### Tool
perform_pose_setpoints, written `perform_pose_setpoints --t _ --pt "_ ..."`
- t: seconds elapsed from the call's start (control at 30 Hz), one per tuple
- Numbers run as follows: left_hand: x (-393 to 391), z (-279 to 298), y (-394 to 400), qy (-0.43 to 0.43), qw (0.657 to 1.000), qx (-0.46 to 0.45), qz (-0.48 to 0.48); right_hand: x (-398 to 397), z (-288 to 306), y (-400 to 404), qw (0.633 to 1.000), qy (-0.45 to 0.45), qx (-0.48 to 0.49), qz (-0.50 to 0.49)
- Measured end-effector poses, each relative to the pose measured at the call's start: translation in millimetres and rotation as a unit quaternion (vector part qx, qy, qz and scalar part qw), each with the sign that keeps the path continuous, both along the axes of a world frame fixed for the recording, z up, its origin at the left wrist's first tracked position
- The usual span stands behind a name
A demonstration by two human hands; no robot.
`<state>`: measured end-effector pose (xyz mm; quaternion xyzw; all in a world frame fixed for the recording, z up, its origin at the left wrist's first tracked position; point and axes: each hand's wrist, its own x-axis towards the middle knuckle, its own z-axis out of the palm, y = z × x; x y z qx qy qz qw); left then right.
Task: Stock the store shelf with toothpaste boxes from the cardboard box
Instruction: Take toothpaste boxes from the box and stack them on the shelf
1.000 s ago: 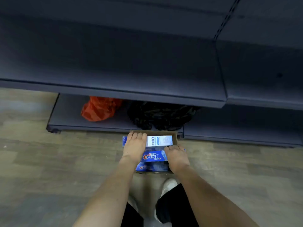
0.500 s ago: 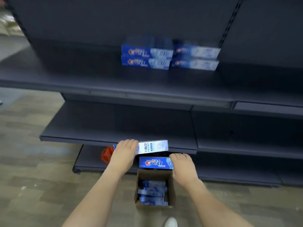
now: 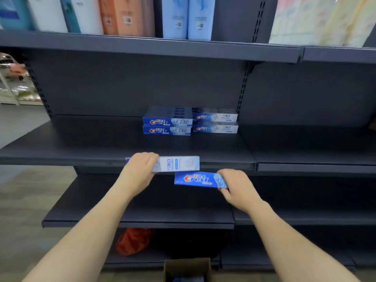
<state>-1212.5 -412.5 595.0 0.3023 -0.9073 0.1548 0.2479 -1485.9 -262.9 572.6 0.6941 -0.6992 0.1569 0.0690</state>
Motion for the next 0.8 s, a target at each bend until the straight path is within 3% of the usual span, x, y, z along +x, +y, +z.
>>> perform_pose_setpoints --t 0.2,0.5,0.8 --pt "-21 25 -29 -0.014 0.998 0.006 0.065 -41 32 -32 0.999 0.034 -0.019 -0.006" --pt "-56 21 -65 -0.031 0.991 0.027 0.129 -71 29 -91 0.998 0.050 0.012 0.040" --pt "-77 23 -101 -0.043 0.957 0.220 0.184 -63 29 -135 0.997 0.021 0.052 0.056"
